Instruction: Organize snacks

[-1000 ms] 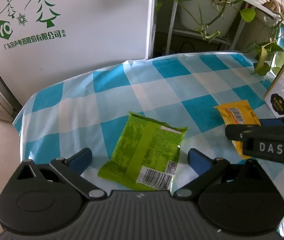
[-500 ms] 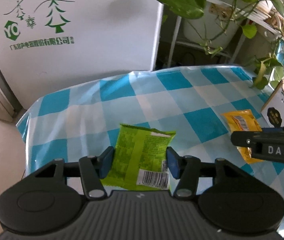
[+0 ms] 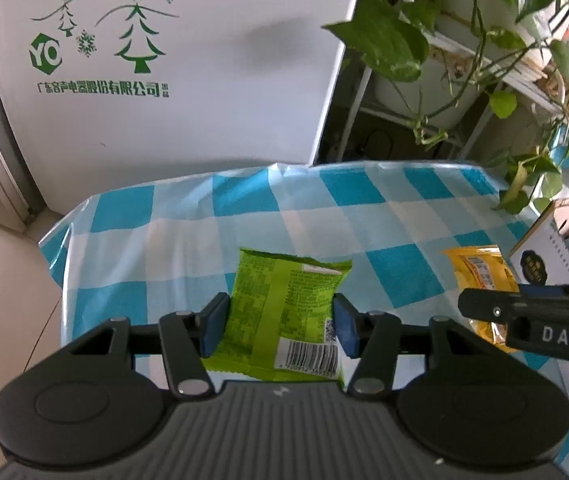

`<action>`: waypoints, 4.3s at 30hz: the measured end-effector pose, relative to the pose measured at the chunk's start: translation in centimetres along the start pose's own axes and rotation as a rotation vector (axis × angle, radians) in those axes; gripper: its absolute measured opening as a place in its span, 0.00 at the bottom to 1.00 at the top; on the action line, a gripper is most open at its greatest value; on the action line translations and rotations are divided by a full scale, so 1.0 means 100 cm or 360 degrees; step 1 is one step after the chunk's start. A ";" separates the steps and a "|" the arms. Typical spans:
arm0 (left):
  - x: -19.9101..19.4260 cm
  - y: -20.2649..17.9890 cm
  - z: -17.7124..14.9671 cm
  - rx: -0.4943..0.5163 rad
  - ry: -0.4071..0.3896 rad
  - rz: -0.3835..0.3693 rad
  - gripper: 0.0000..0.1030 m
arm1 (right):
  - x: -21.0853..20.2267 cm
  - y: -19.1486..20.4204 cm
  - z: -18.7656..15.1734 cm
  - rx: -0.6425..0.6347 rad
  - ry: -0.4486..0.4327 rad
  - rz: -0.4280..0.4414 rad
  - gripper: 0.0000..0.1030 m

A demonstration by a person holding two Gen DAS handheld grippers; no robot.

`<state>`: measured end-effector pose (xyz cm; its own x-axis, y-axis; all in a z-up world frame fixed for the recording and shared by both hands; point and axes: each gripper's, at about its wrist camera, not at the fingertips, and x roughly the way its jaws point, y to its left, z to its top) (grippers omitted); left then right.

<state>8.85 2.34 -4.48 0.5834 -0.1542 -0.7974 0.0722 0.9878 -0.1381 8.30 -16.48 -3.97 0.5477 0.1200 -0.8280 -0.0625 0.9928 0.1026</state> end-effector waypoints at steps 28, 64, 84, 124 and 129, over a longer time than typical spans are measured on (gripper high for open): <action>-0.071 -0.027 0.006 0.0051 -0.0308 -0.0083 0.52 | -0.107 -0.031 -0.017 0.0086 -0.0279 0.0106 0.55; -0.098 -0.123 -0.032 0.0265 -0.0366 -0.0337 0.52 | -0.163 -0.166 -0.024 0.0399 -0.0443 -0.0039 0.55; -0.072 -0.265 -0.014 0.0360 -0.0272 -0.0448 0.53 | -0.167 -0.225 -0.030 0.0747 -0.0453 0.0047 0.55; -0.115 -0.264 -0.015 0.0406 -0.0007 0.0015 0.99 | -0.178 -0.224 -0.057 0.0629 -0.0292 -0.0344 0.97; -0.115 -0.266 -0.013 0.0389 0.0007 0.0045 0.99 | -0.181 -0.221 -0.066 0.0633 -0.0265 -0.0366 0.98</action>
<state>-0.82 -22.16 7.55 0.5845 -0.1257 -0.8016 0.2495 0.9679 0.0301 -5.71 -40.56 5.15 0.6382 -0.1367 -0.7577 0.3815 0.9110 0.1570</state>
